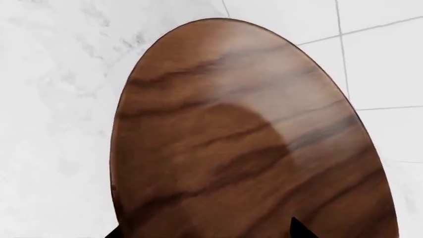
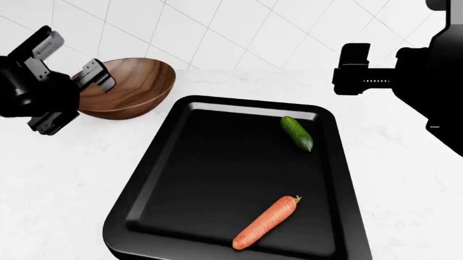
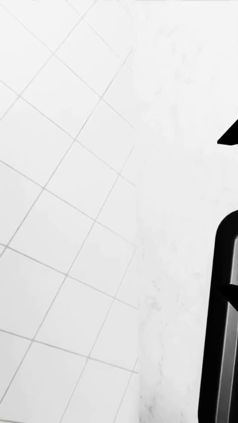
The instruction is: Place the two vegetables and bowl onto the tray for setting up a vegetable dip station.
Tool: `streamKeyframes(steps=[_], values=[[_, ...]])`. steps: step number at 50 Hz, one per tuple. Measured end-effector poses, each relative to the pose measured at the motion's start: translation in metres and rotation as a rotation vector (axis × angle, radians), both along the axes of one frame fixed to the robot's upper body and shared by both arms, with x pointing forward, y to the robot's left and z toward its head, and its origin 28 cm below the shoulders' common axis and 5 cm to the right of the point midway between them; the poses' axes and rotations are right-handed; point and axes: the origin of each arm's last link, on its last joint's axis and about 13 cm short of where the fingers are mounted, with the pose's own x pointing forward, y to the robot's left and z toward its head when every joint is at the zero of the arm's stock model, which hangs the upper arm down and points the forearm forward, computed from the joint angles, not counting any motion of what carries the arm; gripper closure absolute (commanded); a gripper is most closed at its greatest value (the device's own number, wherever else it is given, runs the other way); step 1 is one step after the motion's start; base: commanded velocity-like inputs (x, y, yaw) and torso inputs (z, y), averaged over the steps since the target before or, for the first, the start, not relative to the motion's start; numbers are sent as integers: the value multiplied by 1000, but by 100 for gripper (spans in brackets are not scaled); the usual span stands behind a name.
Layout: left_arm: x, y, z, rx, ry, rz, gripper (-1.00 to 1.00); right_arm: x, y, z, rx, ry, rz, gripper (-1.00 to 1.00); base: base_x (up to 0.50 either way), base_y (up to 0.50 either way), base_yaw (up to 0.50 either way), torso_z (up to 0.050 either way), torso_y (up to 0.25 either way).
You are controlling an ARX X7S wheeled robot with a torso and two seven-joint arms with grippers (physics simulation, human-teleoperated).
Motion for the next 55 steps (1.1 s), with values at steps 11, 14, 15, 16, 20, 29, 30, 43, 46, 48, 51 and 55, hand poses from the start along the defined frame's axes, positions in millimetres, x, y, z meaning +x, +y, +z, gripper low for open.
streamKeyframes(steps=[11,14,15,16,20,29,30,43,46,48,51,55], values=[[1,0,-6,-20,10,19,-100,0,0,0,0,-1,-1,-100,0,0,0,0,0],[2,-1,-7,-26,12,18,100,0,0,1,0,-2,-1,-100,0,0,0,0,0],[2,-1,-7,-27,12,18,100,0,0,1,0,-2,-1,-100,0,0,0,0,0],[2,-1,-8,-25,15,18,100,0,0,1,0,-2,-1,-100,0,0,0,0,0],[2,-2,-8,-26,16,16,100,0,0,1,0,-3,-1,-100,0,0,0,0,0],[2,-2,-7,-22,12,15,100,0,0,1,0,-5,1,-100,0,0,0,0,0],[2,-2,-7,-21,11,16,100,0,0,1,0,-6,1,-100,0,0,0,0,0],[2,-1,-4,-16,0,22,100,-1,1,2,-3,-7,4,-100,0,0,0,0,0],[2,-1,-4,-19,-4,24,100,-1,1,2,-4,-7,5,-100,0,0,0,0,0],[2,-1,-3,-23,-8,26,100,0,1,2,-4,-7,5,-100,0,0,0,0,0],[3,-1,-1,-34,-17,32,100,0,1,1,-5,-6,6,-100,0,0,0,0,0],[3,-1,2,-49,-29,42,100,0,1,1,-6,-6,6,-100,0,0,0,0,0]])
